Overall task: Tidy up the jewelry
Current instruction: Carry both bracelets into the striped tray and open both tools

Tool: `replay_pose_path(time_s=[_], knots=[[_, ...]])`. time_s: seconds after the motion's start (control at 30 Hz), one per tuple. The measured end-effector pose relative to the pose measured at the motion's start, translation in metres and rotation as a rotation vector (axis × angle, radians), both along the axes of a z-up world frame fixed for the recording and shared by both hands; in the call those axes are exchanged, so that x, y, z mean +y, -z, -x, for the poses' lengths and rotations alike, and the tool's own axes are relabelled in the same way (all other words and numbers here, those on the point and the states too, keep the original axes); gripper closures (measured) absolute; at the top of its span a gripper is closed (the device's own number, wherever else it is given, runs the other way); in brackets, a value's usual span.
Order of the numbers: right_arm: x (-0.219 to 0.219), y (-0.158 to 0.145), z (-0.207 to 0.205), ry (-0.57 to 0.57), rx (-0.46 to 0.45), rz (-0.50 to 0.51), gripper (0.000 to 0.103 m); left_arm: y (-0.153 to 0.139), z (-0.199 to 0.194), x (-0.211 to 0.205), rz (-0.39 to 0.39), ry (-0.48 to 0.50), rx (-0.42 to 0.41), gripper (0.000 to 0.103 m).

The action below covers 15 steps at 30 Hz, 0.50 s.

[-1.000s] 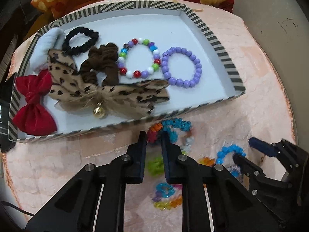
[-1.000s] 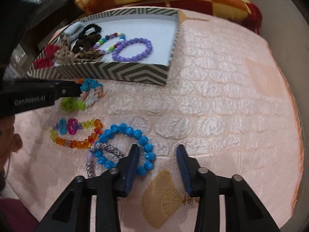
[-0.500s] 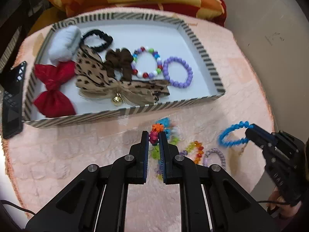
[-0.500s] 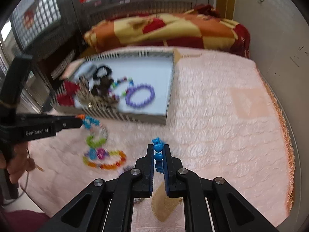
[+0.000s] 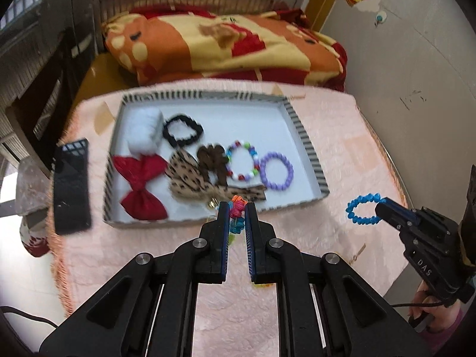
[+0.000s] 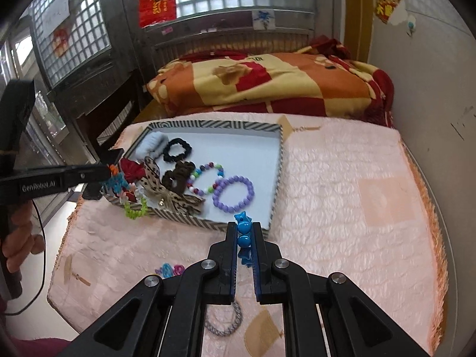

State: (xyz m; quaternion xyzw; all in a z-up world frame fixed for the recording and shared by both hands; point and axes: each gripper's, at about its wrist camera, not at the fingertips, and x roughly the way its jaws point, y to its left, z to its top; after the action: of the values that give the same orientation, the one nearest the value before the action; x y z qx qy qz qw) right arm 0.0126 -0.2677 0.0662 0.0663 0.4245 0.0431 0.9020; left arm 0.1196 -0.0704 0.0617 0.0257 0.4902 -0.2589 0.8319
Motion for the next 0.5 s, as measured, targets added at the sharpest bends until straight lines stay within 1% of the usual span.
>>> replay_pose_path(time_s=[0.2, 0.5], knots=[[0.01, -0.002, -0.018, -0.038, -0.002, 0.012, 0.095, -0.019, -0.013, -0.001, -0.021, -0.022, -0.05, 0.094], [0.015, -0.002, -0.051, -0.063, 0.004, 0.026, 0.095, -0.026, -0.04, -0.018, -0.075, -0.026, -0.098, 0.094]])
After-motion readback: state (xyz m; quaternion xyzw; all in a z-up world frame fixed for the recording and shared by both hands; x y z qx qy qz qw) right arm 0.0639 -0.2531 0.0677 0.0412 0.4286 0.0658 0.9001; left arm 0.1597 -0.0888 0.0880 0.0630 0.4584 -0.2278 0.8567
